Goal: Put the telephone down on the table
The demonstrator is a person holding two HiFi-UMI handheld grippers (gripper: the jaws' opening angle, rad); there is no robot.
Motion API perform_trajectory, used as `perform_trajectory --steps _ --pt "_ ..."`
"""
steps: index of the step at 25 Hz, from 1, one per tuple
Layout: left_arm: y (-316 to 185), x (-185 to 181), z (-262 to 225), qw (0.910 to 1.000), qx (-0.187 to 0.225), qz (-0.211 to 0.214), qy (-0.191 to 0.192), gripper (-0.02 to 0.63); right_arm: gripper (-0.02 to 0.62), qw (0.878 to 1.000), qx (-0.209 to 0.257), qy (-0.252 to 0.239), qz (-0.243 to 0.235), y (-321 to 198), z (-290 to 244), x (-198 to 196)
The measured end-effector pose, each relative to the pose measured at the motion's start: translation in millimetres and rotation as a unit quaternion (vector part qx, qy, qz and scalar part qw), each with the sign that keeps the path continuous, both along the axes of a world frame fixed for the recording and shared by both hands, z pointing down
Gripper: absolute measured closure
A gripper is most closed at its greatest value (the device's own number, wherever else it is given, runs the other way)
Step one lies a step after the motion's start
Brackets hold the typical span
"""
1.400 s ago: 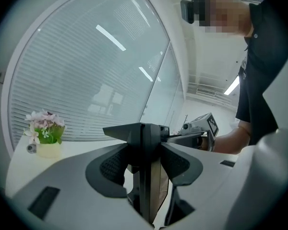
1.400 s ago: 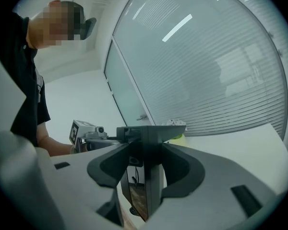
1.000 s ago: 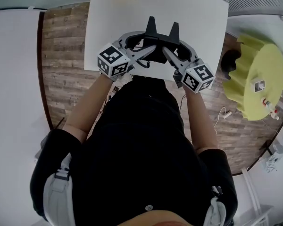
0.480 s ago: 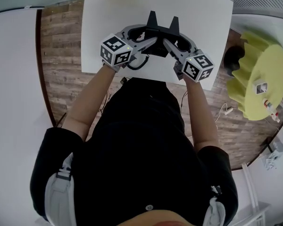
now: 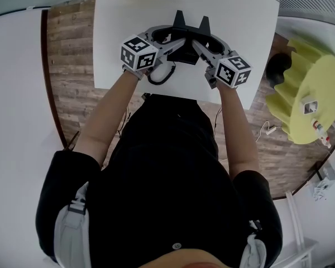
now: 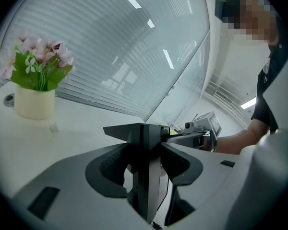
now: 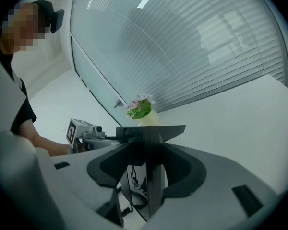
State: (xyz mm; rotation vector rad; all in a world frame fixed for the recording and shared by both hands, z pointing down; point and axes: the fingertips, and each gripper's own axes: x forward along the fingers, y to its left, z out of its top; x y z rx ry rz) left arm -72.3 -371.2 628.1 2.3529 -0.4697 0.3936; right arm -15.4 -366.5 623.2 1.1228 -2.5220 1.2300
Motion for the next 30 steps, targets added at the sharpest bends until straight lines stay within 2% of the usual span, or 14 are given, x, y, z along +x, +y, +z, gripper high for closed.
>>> perform_trajectory --steps 15,30 --pt "-31 1 37 0.9974 -0.068 -0.022 0.009 0.39 0.374 0.999 -0.046 -0.016 0.004 -33 35 4" --pt "-43 3 60 0.9928 -0.111 -0.04 0.022 0.388 0.374 0.996 -0.082 -0.033 0.014 -45 58 7"
